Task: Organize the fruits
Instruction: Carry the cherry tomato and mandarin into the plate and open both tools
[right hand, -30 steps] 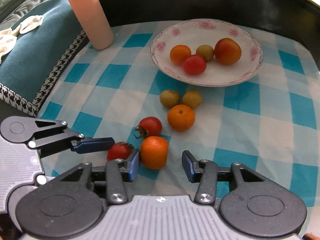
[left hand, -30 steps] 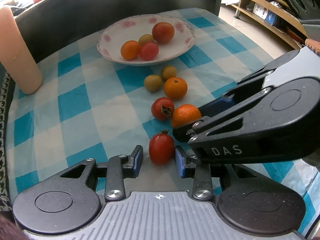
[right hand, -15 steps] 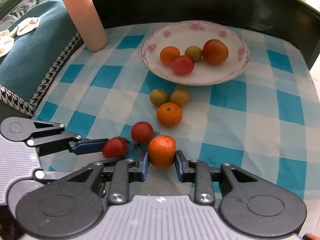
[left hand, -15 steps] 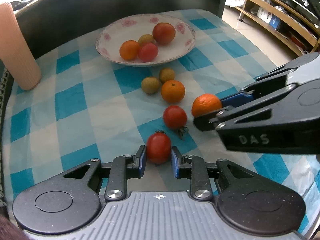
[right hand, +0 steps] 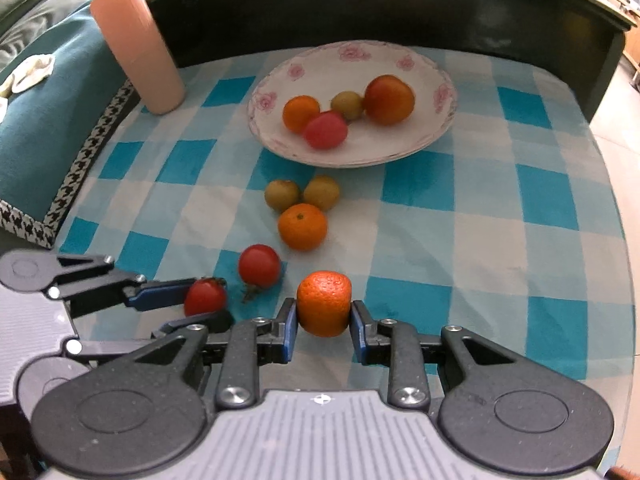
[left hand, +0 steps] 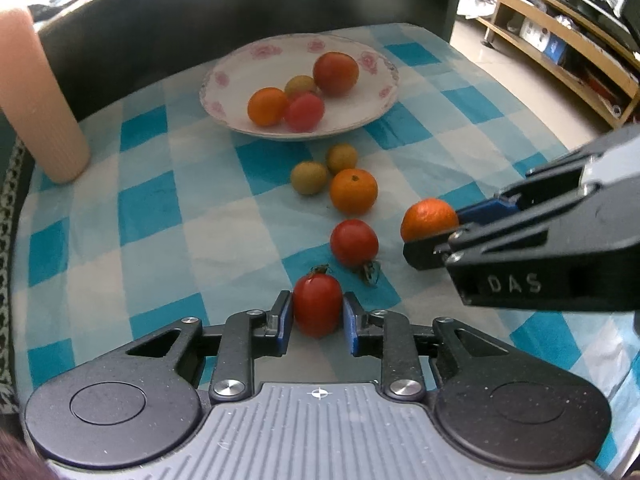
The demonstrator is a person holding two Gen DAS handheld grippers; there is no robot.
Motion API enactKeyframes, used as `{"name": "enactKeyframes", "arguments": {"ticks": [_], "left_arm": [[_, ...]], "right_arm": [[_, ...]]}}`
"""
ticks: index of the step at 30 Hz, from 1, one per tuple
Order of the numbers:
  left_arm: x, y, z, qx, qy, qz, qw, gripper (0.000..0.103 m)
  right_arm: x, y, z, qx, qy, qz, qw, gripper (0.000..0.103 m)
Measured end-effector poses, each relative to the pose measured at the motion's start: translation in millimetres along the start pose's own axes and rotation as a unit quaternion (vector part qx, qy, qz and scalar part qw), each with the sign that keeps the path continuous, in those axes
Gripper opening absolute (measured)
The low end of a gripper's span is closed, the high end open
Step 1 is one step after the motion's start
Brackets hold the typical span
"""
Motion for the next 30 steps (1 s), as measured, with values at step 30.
{"name": "enactKeyframes", "arguments": {"ticks": [30], "left_arm": [[-17.7, -77.7, -9.2, 0.046, -0.011, 0.056, 0.9973, 0.034]], "right_arm": [[-0.7, -52.9, 35.8, -0.048, 0.011, 0.066, 0.997, 0.043]]}}
Point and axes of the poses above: each gripper's, at about its wrist camera, not at the fingertips, and x roughly against the way its jaws point, z to its right, y to its underside, the point moved 4 cm from there along -x, roughly the way its jaws point, and after that the axes turned 15 degrees about z, right-handed, at the moved point
